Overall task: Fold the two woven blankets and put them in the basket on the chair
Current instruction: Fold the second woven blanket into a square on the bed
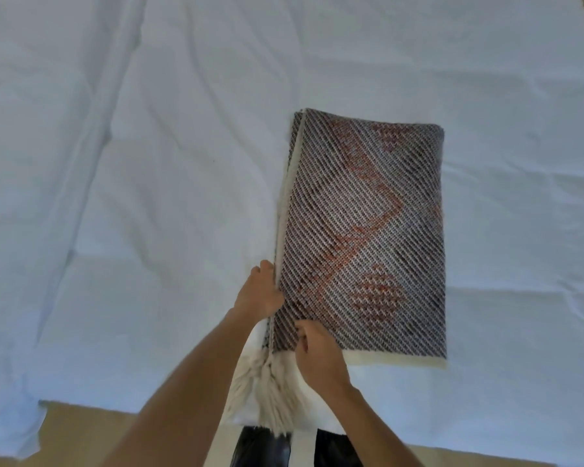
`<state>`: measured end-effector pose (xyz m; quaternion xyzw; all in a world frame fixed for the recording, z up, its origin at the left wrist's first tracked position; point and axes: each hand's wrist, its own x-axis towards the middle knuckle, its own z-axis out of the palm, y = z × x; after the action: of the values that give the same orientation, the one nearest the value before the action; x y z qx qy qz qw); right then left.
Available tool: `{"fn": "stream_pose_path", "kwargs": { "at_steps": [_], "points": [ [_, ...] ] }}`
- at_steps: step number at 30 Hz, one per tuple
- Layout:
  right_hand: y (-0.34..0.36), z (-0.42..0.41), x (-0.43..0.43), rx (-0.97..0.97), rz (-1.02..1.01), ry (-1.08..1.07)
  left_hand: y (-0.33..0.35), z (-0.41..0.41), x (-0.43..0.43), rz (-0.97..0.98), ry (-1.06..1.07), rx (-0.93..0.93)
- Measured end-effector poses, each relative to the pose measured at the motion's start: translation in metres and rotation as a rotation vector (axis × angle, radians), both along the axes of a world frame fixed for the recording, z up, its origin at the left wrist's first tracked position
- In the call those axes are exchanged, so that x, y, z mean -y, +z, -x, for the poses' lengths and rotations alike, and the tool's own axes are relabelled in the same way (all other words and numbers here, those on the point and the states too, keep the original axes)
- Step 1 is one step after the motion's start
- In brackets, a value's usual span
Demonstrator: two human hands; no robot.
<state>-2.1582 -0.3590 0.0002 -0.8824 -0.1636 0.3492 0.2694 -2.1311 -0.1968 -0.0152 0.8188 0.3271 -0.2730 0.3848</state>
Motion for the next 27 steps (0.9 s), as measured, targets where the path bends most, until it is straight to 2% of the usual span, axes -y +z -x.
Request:
{"fn": "stream_pose_path", "kwargs": {
  "at_steps": [5, 8, 11, 16, 21, 27],
  "points": [
    [-0.004, -0.011, 0.026, 0.263, 0.126, 0.164, 0.001, 0.055, 0.036, 0.055, -0.061, -0.236],
    [-0.005, -0.015, 0.042, 0.380, 0.202, 0.216, -0.002, 0.083, 0.052, -0.044, -0.145, -0.325],
    [-0.005, -0.017, 0.059, 0.380, 0.258, 0.267, -0.003, 0.099, 0.059, -0.172, -0.228, -0.376],
    [-0.010, -0.025, 0.081, 0.360, 0.247, 0.331, 0.003, 0.089, 0.066, -0.288, -0.298, -0.387],
    [-0.008, -0.061, 0.086, 0.390, 0.244, 0.292, 0.009, 0.052, 0.063, -0.237, -0.084, -0.315],
    [-0.004, -0.142, 0.091, 0.405, 0.278, 0.225, 0.018, -0.033, 0.040, -0.271, 0.015, -0.204]
  ]
}}
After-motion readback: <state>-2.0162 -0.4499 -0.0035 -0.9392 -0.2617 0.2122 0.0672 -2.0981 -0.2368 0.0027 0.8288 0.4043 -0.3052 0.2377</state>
